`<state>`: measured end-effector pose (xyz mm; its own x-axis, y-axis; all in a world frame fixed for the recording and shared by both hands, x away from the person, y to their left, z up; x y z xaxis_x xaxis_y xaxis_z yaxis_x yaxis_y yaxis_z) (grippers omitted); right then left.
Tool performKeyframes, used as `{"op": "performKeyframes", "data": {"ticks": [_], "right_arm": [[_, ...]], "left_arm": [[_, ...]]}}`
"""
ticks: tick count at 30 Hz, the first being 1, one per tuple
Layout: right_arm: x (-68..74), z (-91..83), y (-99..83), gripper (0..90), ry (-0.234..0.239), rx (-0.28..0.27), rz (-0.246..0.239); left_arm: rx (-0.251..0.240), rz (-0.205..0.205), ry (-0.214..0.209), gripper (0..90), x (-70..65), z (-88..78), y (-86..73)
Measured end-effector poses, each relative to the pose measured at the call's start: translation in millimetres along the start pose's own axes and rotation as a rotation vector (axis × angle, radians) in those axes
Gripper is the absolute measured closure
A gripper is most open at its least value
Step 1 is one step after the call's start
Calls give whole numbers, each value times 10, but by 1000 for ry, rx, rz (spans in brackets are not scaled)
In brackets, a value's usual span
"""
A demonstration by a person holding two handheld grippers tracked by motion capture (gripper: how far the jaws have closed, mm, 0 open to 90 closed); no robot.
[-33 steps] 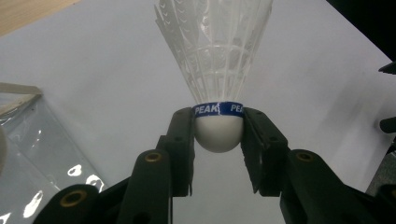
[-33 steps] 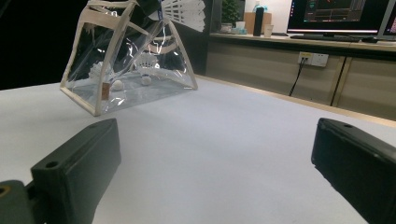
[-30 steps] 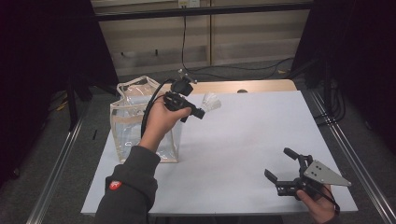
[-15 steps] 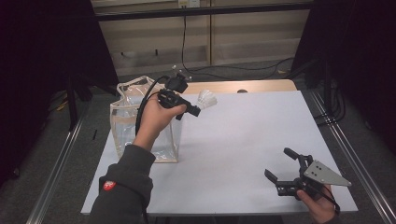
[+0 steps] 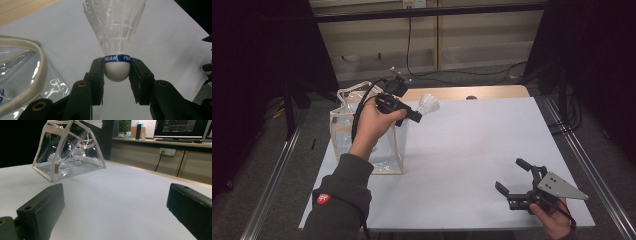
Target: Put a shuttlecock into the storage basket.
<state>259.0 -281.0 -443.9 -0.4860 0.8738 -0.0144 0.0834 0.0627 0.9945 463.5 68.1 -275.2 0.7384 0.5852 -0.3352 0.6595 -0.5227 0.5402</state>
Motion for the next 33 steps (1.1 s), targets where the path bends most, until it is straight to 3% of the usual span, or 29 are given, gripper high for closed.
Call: {"op": "performKeyframes", "data": {"ticks": [20, 33], "right_arm": [[4, 7, -7, 11, 2, 2, 2], [0, 1, 1, 10, -3, 0, 10]], "left_arm": [[-12, -10, 14, 654, 63, -152, -22], [-47, -28, 19, 654, 113, -246, 6]]}}
Point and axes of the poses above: each handheld gripper's, and its own axes: z roughly forward along the jaws, y roughly out of its top, x roughly to its left, the point moved 2 cm from there along z, roughly forward along the jaws, and after that the axes turned 7 degrees about -y, right-handed, at the moved point
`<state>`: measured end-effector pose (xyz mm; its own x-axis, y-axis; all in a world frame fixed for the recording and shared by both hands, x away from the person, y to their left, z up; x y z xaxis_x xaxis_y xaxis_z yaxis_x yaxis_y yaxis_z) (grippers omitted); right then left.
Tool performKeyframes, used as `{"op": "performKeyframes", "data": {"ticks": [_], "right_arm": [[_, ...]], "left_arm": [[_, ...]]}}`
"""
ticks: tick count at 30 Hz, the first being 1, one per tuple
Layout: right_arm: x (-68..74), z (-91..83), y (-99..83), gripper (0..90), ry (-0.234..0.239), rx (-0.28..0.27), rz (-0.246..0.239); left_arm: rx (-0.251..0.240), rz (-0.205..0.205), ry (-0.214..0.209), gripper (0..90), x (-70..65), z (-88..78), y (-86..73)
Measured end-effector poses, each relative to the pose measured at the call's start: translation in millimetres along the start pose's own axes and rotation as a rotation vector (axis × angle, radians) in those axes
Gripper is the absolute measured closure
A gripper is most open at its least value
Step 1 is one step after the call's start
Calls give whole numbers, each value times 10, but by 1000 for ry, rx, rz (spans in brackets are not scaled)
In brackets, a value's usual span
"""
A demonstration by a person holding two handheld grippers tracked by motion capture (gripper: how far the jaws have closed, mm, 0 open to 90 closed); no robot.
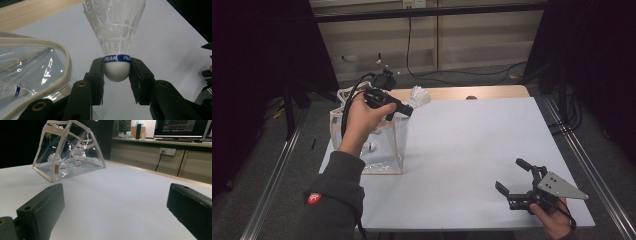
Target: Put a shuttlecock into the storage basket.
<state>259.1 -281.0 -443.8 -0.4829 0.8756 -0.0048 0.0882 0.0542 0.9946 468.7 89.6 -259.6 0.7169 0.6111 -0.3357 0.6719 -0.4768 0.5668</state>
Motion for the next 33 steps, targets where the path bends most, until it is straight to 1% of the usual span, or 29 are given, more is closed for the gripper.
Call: {"op": "performKeyframes", "data": {"ticks": [3, 5, 8, 11, 16, 19, 21, 25, 26, 28, 29, 30, 33], "right_arm": [[0, -1, 0, 10, 1, 1, 0], [0, -1, 1, 10, 1, 1, 0], [-3, -3, 1, 10, 1, 3, -2], [0, -3, 3, 10, 1, 2, 0], [-2, -7, 3, 9, 1, 6, 2], [-2, -6, 3, 9, 2, 5, 3], [-1, -6, 3, 9, 1, 7, 1], [-2, -5, 3, 9, 1, 6, 1], [-2, -5, 3, 9, 1, 7, 2], [-1, -6, 3, 9, 2, 7, 2], [-1, -6, 3, 9, 2, 7, 1], [-2, -7, 3, 9, 1, 7, 1], [-2, -7, 3, 10, 3, 5, 2]], "left_arm": [[1, 0, 2, 654, 14, -13, 2], [3, -10, 4, 654, 15, -14, 2], [6, -3, 12, 654, 28, -27, 8], [2, -12, 16, 654, 29, -43, 12], [4, -7, 25, 654, 51, -90, 19], [-7, -24, 30, 654, 57, -114, 20], [-5, -14, 33, 654, 70, -132, 23], [-8, -24, 44, 654, 85, -151, 24], [-9, -28, 40, 654, 88, -155, 23], [-10, -28, 44, 654, 101, -167, 24], [-12, -27, 37, 654, 108, -175, 26], [-14, -27, 46, 655, 114, -178, 25], [-16, -37, 45, 654, 126, -196, 25]]}}
Point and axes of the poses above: each handheld gripper's, and its own axes: z roughly forward along the jaws, y roughly out of its top, x roughly to its left, the point moved 2 cm from there along z, roughly forward along the jaws, and after that the axes turned 7 degrees about -y, right-handed, at the moved point
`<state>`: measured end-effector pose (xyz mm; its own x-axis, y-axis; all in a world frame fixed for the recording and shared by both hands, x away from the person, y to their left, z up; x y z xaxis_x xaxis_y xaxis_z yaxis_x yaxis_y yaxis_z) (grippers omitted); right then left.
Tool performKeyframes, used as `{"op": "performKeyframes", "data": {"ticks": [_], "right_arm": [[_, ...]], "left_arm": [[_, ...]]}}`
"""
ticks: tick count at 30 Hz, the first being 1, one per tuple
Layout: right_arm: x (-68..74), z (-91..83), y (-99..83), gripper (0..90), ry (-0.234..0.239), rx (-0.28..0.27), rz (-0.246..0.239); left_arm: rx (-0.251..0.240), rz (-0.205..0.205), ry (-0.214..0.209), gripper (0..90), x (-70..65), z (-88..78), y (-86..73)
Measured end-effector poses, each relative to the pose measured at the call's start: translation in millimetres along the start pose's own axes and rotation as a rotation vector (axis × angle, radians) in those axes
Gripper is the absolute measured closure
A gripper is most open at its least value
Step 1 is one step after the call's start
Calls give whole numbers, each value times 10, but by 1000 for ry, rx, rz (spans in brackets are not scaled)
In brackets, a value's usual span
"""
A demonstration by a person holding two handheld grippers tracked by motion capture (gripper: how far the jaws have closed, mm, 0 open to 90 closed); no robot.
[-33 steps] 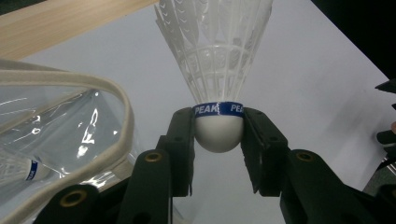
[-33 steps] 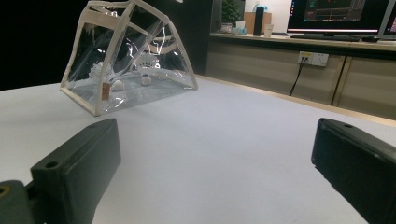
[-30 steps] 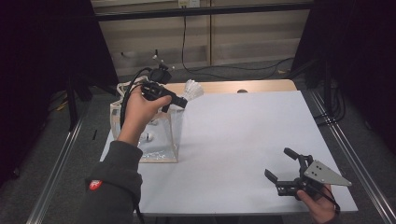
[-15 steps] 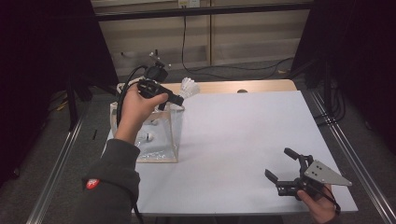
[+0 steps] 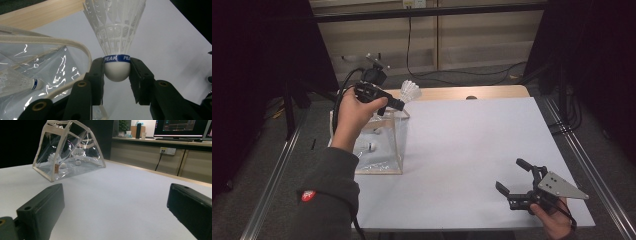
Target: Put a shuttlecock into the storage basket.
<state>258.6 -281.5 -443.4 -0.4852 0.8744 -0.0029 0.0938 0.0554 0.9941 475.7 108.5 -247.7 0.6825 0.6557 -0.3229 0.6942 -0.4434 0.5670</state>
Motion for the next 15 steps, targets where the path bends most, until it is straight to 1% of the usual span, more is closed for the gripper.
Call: {"op": "performKeyframes", "data": {"ticks": [4, 6, 7, 10, 15], "right_arm": [[0, 1, 0, 9, 1, 0, 0], [1, 0, 1, 10, -1, 0, 0], [1, 0, 1, 9, -1, 0, 0], [1, 0, 0, 9, -1, 1, 0], [1, -1, 1, 10, 1, 0, 1]], "left_arm": [[-2, -4, 10, 654, 16, -13, -2], [-2, -6, 7, 654, 28, -23, 0], [-7, -11, 14, 654, 29, -22, 0], [-12, -17, 15, 654, 45, -37, 3], [-20, -33, 25, 654, 105, -61, -6]]}}
Point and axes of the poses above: each handheld gripper's, and its own axes: z roughly forward along the jaws, y roughly out of its top, x roughly to its left, the point moved 2 cm from there along z, roughly forward along the jaws, and after that the axes turned 7 degrees about -y, right-handed, at the moved point
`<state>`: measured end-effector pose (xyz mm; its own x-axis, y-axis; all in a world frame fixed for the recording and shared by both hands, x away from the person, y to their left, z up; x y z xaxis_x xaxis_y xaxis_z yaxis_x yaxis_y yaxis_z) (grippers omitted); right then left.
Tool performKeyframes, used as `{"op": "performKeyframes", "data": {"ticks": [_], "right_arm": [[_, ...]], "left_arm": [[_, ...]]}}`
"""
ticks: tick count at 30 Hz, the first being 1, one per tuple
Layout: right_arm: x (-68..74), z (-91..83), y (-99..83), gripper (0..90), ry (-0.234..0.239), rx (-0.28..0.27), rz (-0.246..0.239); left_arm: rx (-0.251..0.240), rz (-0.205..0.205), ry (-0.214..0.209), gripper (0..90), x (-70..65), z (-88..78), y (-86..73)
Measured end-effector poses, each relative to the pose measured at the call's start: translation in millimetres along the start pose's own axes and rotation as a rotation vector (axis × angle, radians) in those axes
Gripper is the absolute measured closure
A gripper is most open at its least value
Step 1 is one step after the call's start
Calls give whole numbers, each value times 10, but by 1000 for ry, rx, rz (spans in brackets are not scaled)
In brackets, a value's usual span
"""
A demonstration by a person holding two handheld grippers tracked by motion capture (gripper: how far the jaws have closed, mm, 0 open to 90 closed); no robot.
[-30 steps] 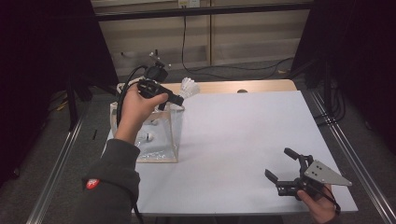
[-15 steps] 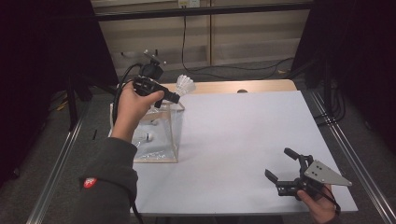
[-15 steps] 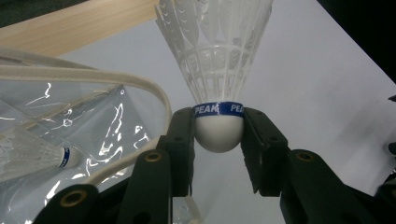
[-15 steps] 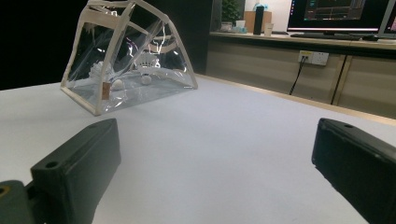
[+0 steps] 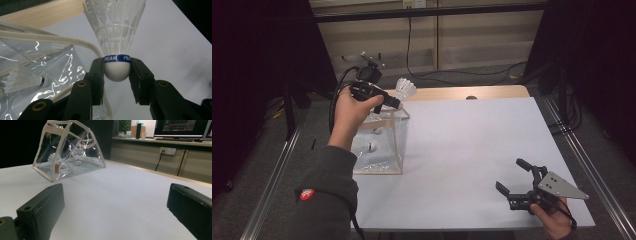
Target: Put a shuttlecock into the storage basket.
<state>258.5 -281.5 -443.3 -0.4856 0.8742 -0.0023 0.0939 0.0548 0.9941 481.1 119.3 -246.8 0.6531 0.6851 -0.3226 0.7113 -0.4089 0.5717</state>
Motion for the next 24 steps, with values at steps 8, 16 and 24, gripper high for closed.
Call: {"op": "performKeyframes", "data": {"ticks": [8, 16, 24], "right_arm": [[-4, -1, -2, 10, -3, -1, 3], [-1, 1, 0, 10, 0, -1, 0], [-2, -1, -2, 10, -2, -1, 2]], "left_arm": [[-14, -35, 25, 654, 125, -38, -28], [-30, -68, 48, 654, 223, -64, -55], [-30, -85, 69, 655, 275, -76, -65]]}}
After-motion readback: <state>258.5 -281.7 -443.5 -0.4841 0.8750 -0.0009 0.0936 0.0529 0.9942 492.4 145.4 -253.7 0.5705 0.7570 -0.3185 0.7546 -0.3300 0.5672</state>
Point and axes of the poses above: each handheld gripper's, and its own axes: z roughly forward along the jaws, y roughly out of its top, x roughly to its left, the point moved 2 cm from there along z, roughly forward along the jaws, and after that the axes turned 7 degrees about -y, right-handed, at the moved point
